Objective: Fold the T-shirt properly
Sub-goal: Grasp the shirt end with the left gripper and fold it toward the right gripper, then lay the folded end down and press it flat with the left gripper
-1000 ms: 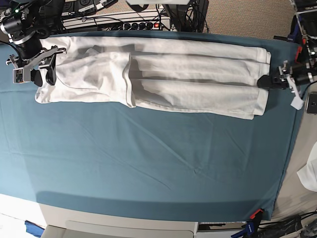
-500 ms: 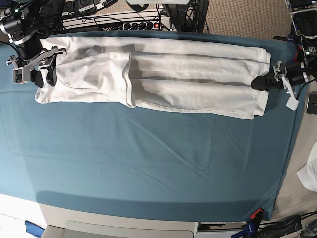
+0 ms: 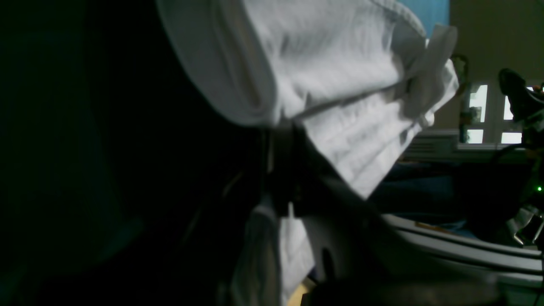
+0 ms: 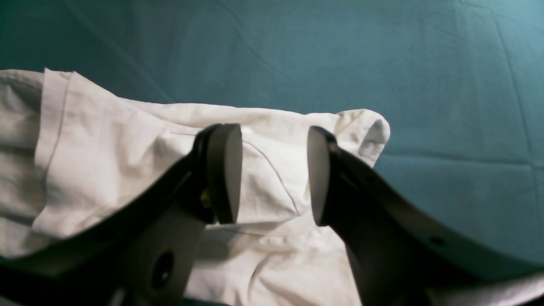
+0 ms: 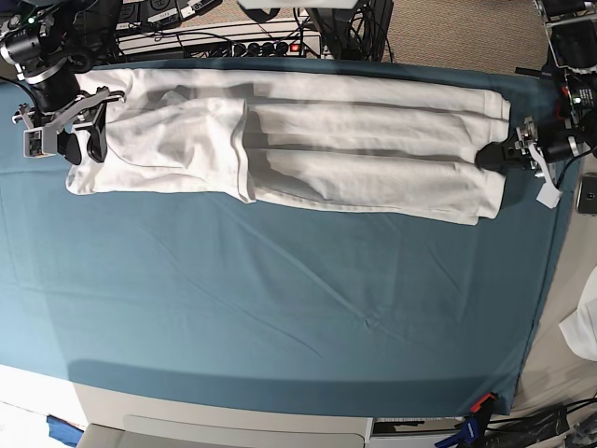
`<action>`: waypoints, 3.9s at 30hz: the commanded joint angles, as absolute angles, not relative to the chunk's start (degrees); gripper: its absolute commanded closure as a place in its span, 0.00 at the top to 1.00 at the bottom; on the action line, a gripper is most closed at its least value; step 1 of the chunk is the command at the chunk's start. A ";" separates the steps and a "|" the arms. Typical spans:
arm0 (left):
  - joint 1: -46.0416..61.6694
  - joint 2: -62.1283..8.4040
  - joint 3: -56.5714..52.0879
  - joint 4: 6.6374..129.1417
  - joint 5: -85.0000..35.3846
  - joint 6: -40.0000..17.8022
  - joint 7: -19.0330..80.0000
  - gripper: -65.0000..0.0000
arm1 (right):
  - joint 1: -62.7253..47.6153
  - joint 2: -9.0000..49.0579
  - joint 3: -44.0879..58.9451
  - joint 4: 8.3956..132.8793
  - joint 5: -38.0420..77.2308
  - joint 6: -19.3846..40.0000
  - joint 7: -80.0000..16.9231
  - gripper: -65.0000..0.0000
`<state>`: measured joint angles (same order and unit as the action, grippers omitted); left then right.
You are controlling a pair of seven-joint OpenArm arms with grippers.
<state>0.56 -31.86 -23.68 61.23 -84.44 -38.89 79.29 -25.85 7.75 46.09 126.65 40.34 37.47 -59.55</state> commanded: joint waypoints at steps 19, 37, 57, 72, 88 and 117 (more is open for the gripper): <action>1.87 -18.41 -9.85 95.53 -77.82 -40.00 76.31 0.00 | -25.87 6.46 46.46 127.39 32.93 29.23 -55.24 0.39; -3.66 -5.08 2.83 95.90 -66.85 -38.96 71.53 0.00 | -25.85 6.48 46.46 127.39 32.99 29.10 -55.20 0.39; 1.91 -4.19 2.83 115.04 -60.80 -38.81 65.82 0.00 | -25.87 6.17 46.44 127.39 33.19 29.08 -54.22 0.39; 1.96 2.55 0.93 119.55 -59.96 -38.81 64.66 0.00 | -25.87 6.20 46.44 127.39 33.63 29.08 -53.95 0.39; 3.03 3.97 -3.77 119.55 -56.14 -35.77 62.30 0.00 | -25.89 6.20 32.91 127.39 25.80 28.60 -53.08 0.39; 6.85 7.14 18.28 120.22 -43.97 -37.56 59.92 0.11 | -25.87 6.20 31.55 127.39 24.58 27.97 -52.03 0.39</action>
